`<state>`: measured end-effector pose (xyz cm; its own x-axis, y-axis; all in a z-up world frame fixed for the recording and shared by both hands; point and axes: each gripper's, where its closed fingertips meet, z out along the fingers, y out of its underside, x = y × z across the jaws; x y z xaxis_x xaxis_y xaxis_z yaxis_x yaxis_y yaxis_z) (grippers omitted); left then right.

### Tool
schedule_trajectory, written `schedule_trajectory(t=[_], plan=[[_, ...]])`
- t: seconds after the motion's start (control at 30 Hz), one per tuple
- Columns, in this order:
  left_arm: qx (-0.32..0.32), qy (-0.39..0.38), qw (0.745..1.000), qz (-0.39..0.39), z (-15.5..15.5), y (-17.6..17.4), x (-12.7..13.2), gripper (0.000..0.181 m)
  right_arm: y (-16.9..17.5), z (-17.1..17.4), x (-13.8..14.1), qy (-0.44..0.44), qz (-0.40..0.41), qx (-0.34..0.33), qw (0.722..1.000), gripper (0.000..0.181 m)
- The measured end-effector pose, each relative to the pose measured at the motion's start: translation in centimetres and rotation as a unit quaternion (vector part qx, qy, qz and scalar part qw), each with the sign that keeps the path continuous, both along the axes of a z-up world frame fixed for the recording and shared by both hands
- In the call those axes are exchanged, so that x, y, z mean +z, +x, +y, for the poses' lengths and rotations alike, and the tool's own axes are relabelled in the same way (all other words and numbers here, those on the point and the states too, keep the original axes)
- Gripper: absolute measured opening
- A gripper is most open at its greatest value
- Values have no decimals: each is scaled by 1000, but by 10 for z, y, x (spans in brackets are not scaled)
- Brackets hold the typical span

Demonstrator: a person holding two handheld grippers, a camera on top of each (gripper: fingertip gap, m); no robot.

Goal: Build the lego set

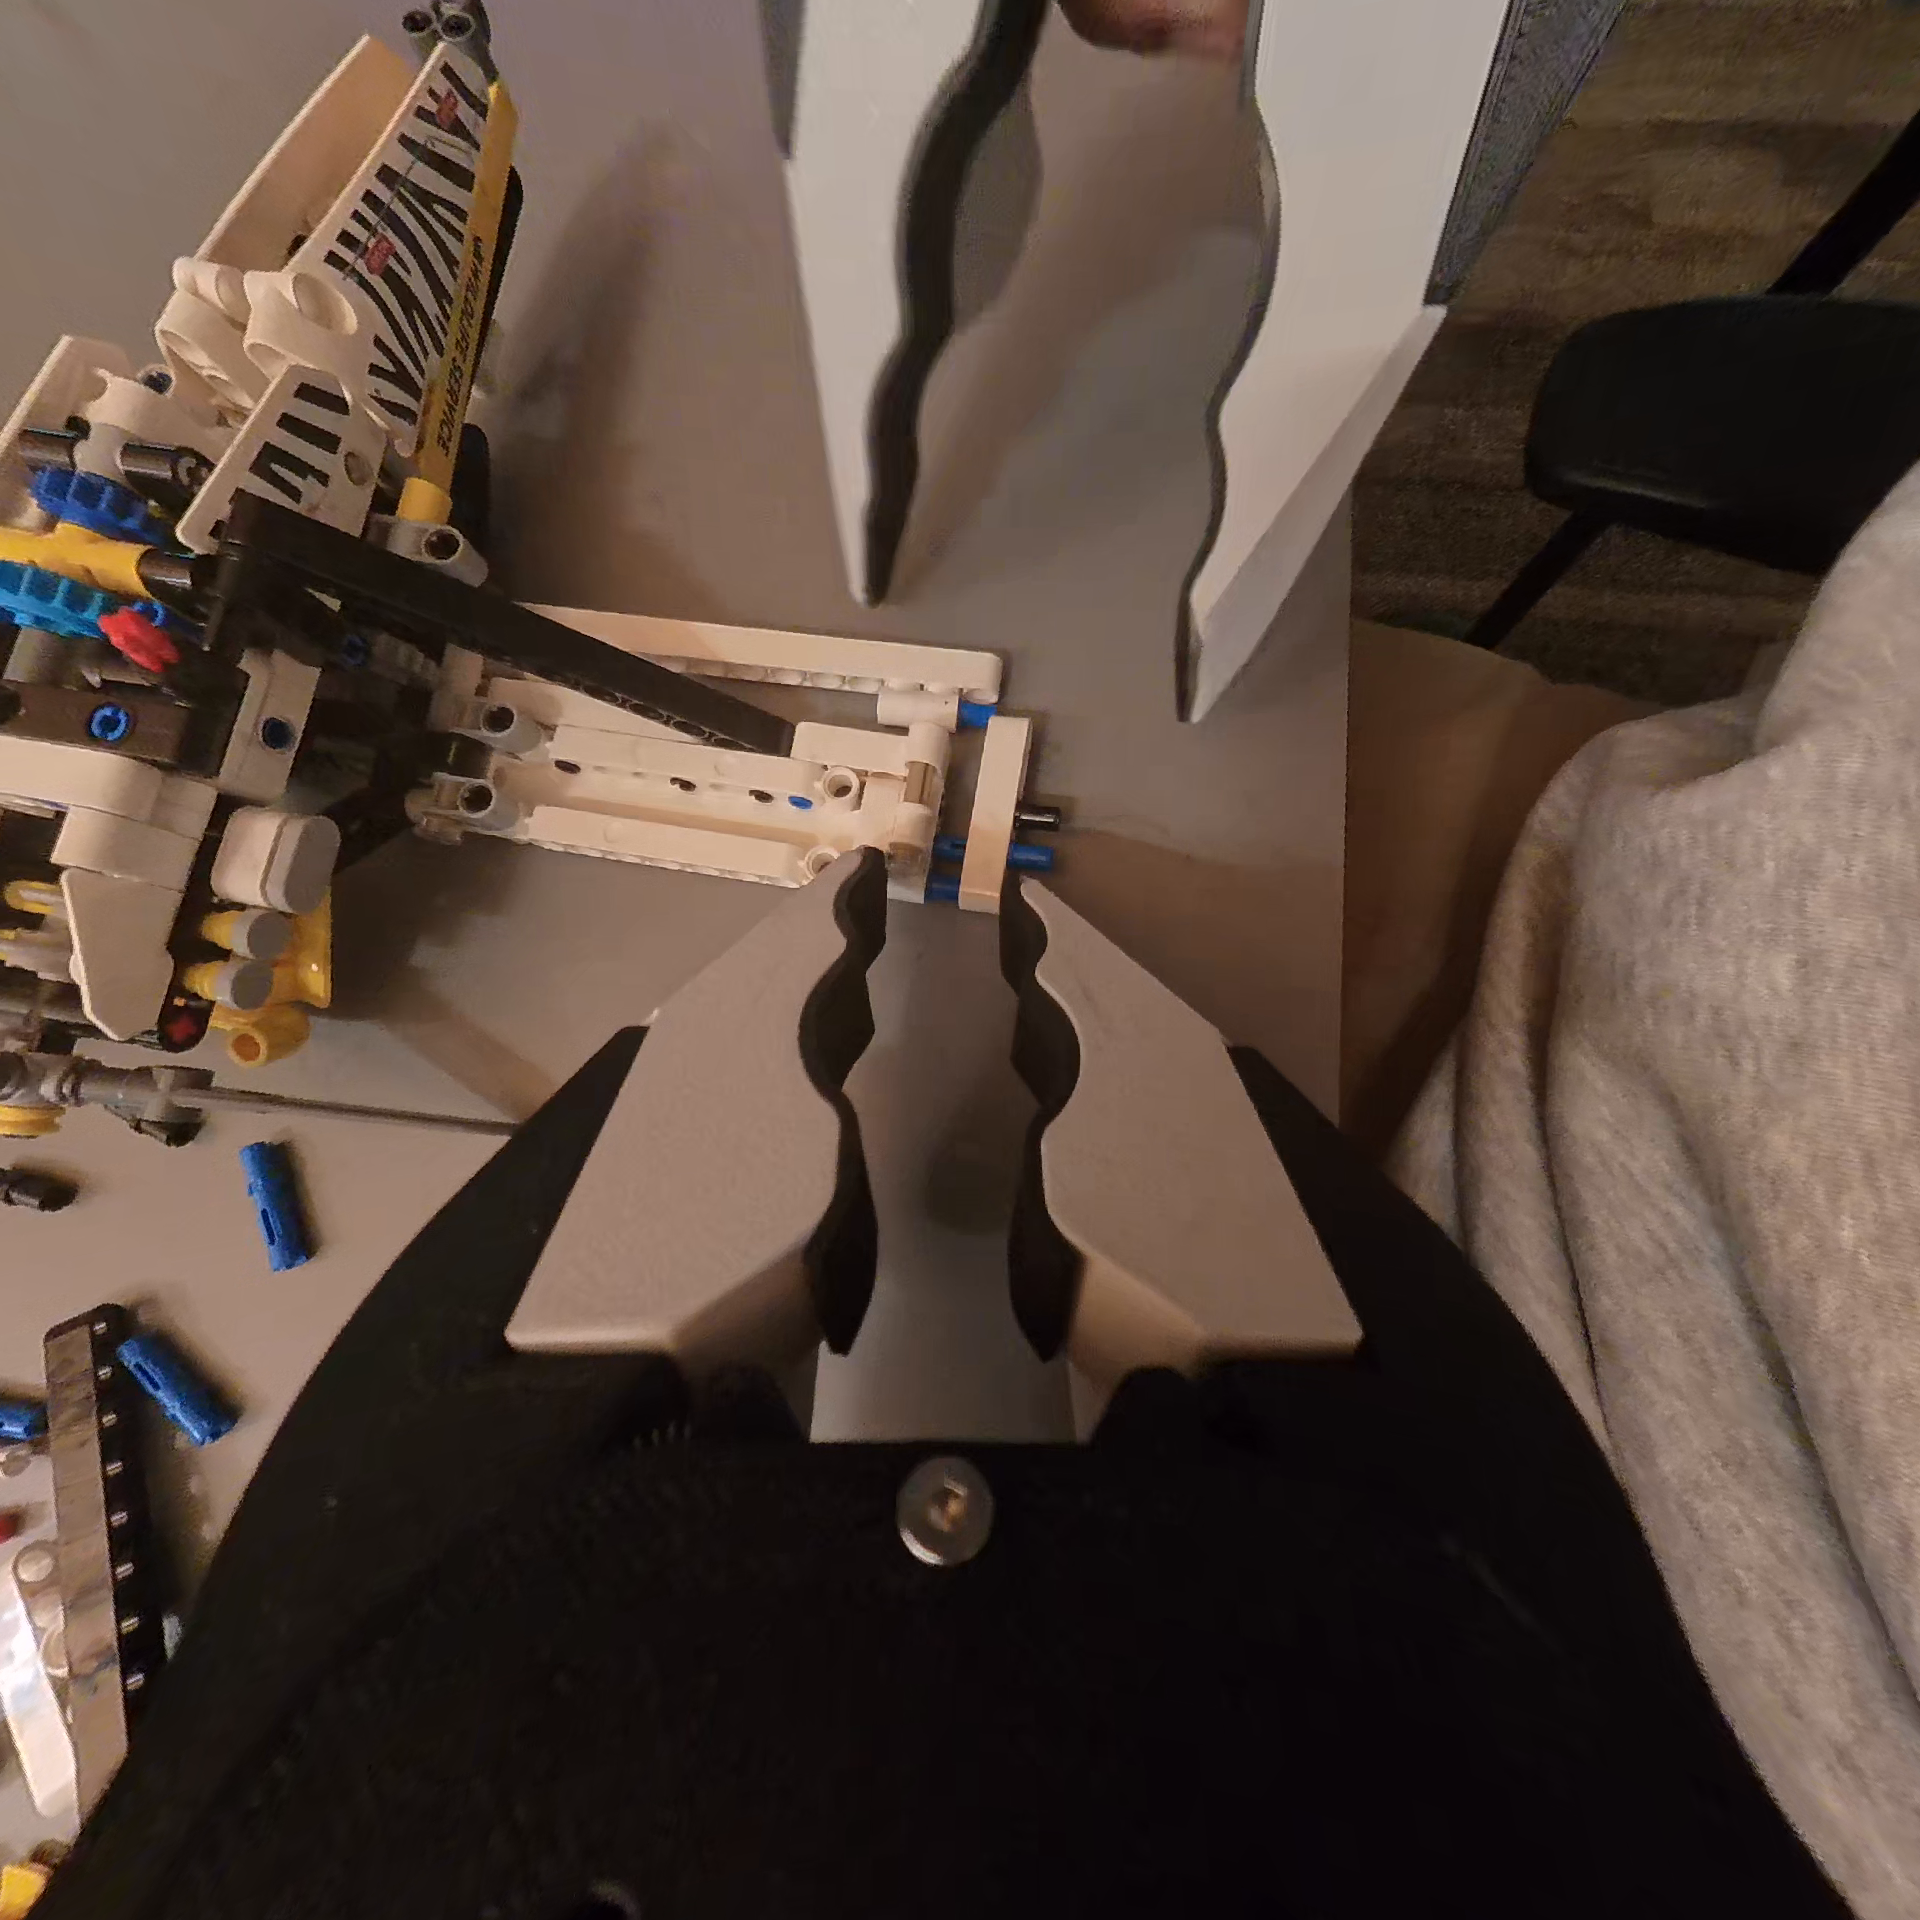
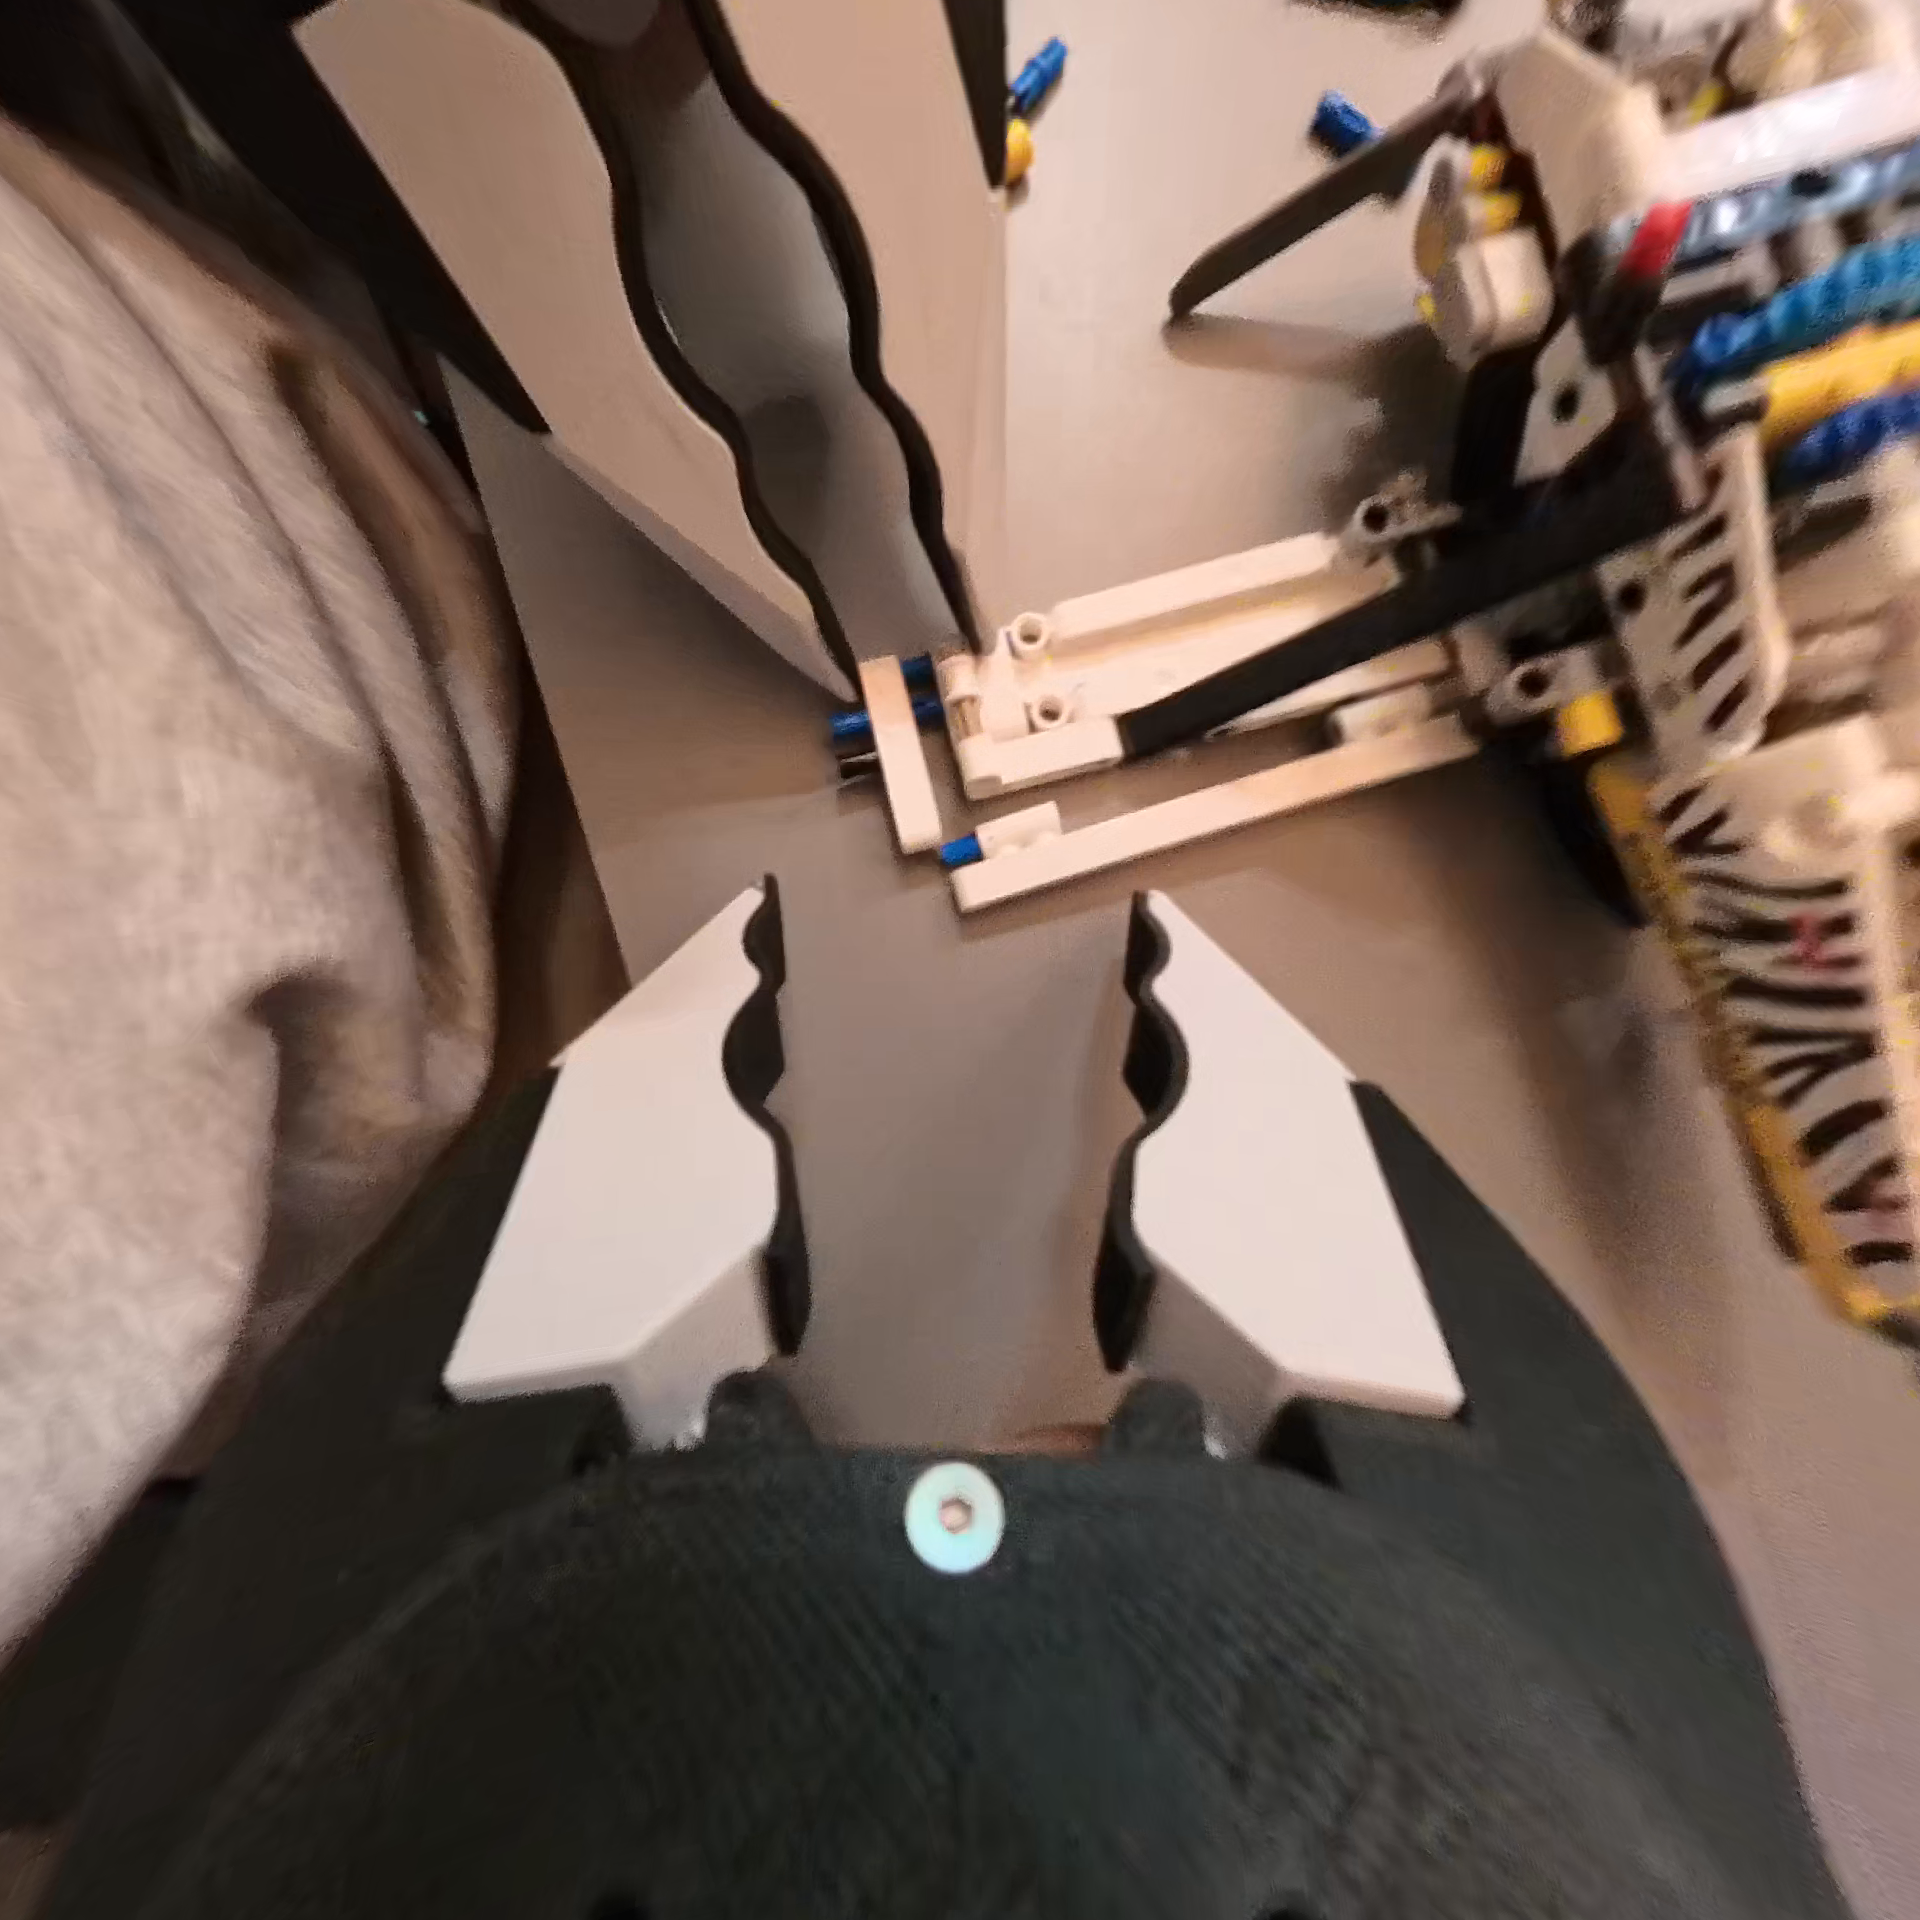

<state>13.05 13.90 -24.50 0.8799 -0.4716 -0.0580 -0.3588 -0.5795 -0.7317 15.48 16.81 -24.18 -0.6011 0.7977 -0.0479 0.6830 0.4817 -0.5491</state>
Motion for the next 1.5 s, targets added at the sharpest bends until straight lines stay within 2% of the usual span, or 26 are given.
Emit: schedule_trajectory(t=[0.13, 0.2, 0.43, 0.63, 0.73, 0.9, 1.07, 1.17, 1.37, 1.5], plan=[[1, 2, 1000, 5, 0, 1, 0, 21, 3, -13, 2, -105, 3, -37, 994, 59], [4, 7, 1000, 17, 1, 1, 0, 21, 0, -15, 2, -126, 7, -50, 991, 59], [16, 3, 999, 51, 0, 2, 0, 22, -3, -9, 1, -125, 12, -48, 991, 48], [33, 0, 998, 51, 1, 3, 0, 22, -7, 0, -3, -63, 40, -34, 997, 25], [35, -2, 998, 48, 1, 4, 0, 21, -7, 0, -2, -66, 51, -22, 996, 30], [45, 1, 998, 36, 2, 5, 0, 21, -14, 11, 9, -25, 149, -7, 988, 48], [53, 2, 998, 21, 2, 6, 0, 20, -9, -7, 7, -52, 148, 40, 987, 44], [55, 3, 998, 9, 2, 7, 0, 20, -8, -9, 6, -33, 171, 63, 983, 37], [65, -5, 998, 4, 3, 7, 0, 20, -8, -7, 3, -51, 148, 53, 986, 35], [79, -21, 997, -6, 3, 7, 1, 19, -11, 3, 3, -49, 137, 27, 989, 46]])
